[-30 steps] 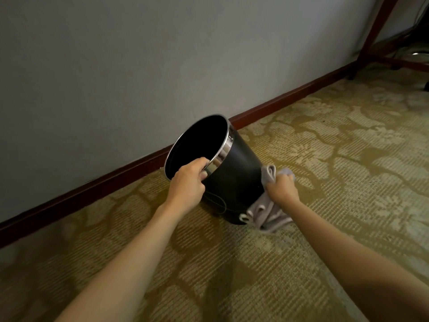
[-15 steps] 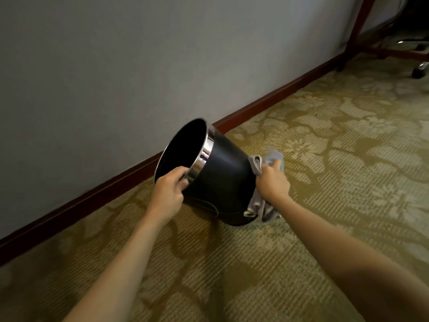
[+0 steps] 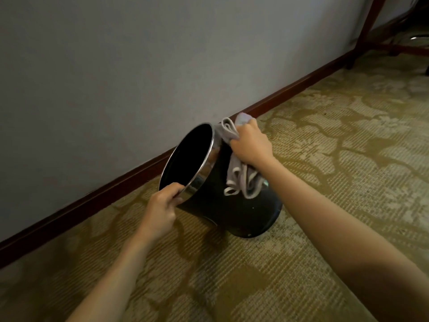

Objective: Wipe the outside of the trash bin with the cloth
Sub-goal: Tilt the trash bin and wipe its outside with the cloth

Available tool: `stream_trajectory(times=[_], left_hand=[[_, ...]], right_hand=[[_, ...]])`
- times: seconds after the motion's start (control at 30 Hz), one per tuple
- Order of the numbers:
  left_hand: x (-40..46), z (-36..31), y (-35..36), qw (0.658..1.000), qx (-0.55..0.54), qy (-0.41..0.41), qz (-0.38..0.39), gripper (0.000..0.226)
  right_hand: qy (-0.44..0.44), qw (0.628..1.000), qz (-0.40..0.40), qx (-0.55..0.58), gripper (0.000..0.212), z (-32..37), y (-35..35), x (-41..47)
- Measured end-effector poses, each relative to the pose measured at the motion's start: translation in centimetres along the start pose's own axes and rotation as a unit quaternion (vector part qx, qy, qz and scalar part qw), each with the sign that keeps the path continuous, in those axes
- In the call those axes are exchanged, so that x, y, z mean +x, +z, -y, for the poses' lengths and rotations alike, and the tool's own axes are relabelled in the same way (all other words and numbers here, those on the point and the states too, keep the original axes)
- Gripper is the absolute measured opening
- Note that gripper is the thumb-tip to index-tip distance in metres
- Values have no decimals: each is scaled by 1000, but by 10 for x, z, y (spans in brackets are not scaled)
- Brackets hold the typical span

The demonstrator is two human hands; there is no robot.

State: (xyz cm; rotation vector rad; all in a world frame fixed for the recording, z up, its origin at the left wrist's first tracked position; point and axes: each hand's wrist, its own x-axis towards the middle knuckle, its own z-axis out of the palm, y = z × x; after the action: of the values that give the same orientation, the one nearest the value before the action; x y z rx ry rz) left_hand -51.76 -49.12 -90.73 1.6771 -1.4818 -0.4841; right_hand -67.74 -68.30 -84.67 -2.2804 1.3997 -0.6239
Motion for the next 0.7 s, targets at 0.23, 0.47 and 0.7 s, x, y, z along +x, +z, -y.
stream_trajectory(times=[0.23, 0.47, 0.7], left_hand=[[5, 1, -2, 997, 21, -72, -22, 42], [17, -26, 6, 997, 50, -64, 15, 46], [40, -64, 21, 990, 137, -31, -11, 28]], right_hand=[[161, 981, 81, -79, 22, -100, 31, -11], [164, 983, 60, -58, 13, -115, 29, -57], [70, 997, 31, 23, 12, -83, 3, -80]])
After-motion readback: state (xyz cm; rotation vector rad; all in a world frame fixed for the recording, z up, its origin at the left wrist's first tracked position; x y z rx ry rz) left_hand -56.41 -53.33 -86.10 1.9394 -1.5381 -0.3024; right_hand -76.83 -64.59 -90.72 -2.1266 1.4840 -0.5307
